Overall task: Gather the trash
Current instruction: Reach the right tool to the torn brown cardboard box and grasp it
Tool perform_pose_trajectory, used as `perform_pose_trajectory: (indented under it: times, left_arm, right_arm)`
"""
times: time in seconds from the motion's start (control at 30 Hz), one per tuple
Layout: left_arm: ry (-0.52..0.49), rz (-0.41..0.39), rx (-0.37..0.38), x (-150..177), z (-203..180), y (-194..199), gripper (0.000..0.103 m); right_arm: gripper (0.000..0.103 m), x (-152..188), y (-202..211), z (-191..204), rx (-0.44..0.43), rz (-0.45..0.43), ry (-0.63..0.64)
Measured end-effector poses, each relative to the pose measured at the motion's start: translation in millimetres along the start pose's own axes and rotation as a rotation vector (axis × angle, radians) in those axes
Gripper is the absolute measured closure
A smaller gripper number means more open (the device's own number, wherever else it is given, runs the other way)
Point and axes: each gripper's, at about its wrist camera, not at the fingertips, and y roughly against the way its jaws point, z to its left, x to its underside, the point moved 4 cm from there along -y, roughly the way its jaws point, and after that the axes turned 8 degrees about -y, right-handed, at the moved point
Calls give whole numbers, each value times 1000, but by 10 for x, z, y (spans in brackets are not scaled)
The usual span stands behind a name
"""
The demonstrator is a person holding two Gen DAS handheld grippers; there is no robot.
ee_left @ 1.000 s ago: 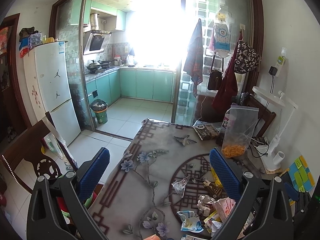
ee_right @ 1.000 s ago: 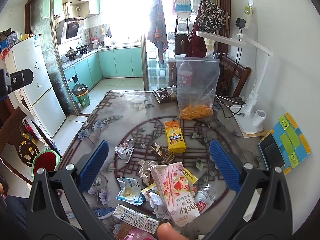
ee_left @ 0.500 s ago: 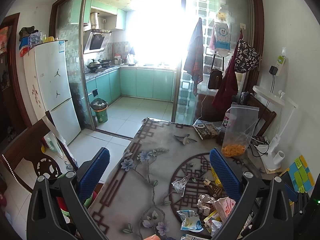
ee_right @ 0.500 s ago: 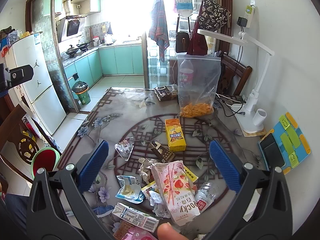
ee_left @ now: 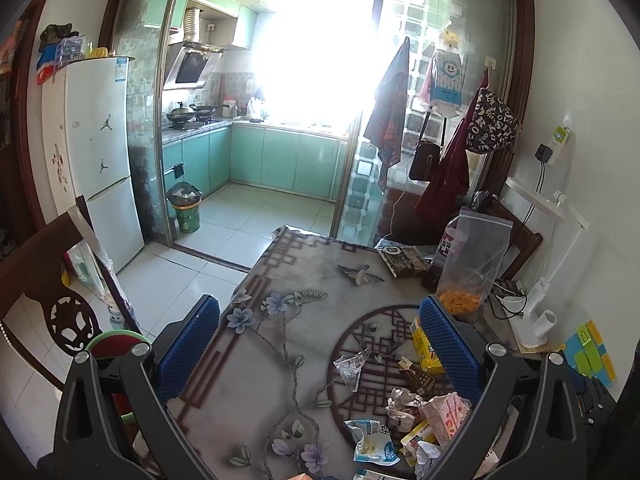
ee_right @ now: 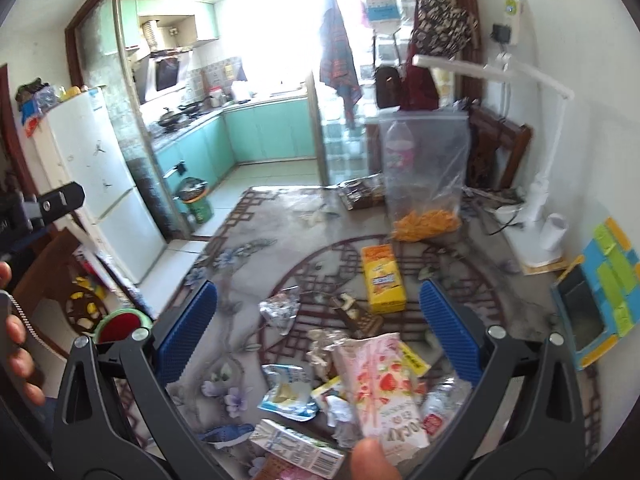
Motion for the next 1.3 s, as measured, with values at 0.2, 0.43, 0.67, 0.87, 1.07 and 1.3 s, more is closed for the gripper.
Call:
perform_pose_trajectory:
  times: [0.2,0.43,0.67,0.87,1.07,1.3]
  left_arm:
    - [-45,133,68,479,121,-319,7]
    - [-36,312,129,961,142,-764,8]
    - [-48,414,167,1204,76,-1262,18]
    - [-128,458,217,1228,-161,-1740,32]
    - [-198,511,331,1272,-554,-2299,45]
    - [-263,565,349,1370,-910,-2776,58]
  right_arm:
    - [3,123,-592,-60,-21,117,25]
    - [5,367,-1784,-360,30,416,108]
    - [32,789,-2644,-453,67,673,283]
    - [89,843,-2846,-445,27,742,288]
    - [97,607,-2711,-575,-78,672,95]
    - [97,289,-2165,-732,-124,521,-30]
